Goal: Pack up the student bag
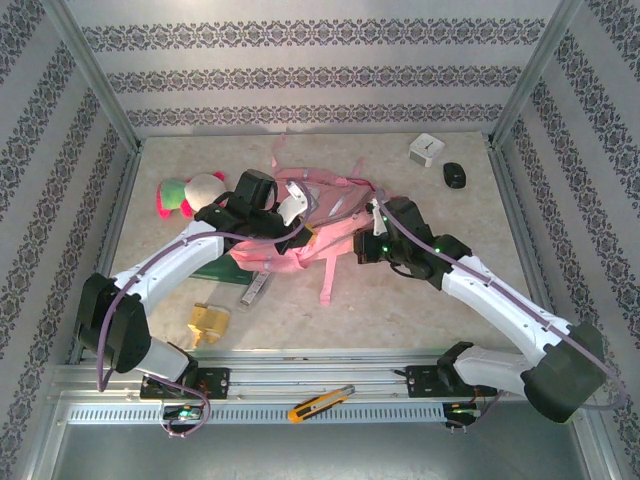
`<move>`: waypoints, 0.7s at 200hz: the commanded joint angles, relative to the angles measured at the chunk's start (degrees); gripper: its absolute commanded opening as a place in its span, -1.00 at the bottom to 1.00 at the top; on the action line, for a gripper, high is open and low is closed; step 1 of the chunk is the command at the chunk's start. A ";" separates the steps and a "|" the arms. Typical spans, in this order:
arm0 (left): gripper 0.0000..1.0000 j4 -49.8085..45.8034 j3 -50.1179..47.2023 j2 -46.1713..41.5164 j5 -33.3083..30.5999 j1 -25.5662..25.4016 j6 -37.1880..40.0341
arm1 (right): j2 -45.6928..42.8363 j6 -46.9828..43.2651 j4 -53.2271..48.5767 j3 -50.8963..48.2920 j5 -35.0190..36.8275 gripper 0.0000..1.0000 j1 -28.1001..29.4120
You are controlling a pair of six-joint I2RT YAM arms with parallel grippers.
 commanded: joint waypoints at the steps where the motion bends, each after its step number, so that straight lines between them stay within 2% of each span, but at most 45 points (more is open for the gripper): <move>1: -1.00 -6.55 0.69 -3.94 -3.73 1.65 6.72 | -1.79 -4.66 -5.58 -0.35 -1.23 -1.00 -3.75; 20: -1.00 -7.02 1.12 -3.44 -3.55 1.62 8.60 | -0.72 -6.56 -5.26 -0.59 -7.96 -1.00 -3.49; 38: -1.00 -6.05 0.74 -2.71 -1.74 1.27 10.17 | 0.76 -6.73 -4.82 -1.34 -11.31 -1.00 -1.87; 81: -1.00 -8.73 0.40 0.62 -8.65 -2.06 20.00 | 1.49 -0.40 -5.90 -4.83 -10.88 -1.00 -0.94; 119: -1.00 -8.92 -0.05 3.01 -10.66 -4.30 22.96 | 1.94 6.43 -3.11 -8.74 -10.40 -1.00 1.19; 128: -0.92 -8.30 -0.53 3.42 -10.48 -5.12 22.76 | 2.41 7.13 -2.43 -9.27 -10.41 -1.00 1.49; 140: -0.65 -6.55 -1.44 3.52 -9.05 -5.90 20.96 | 3.15 7.37 -1.13 -9.49 -11.99 -1.00 1.61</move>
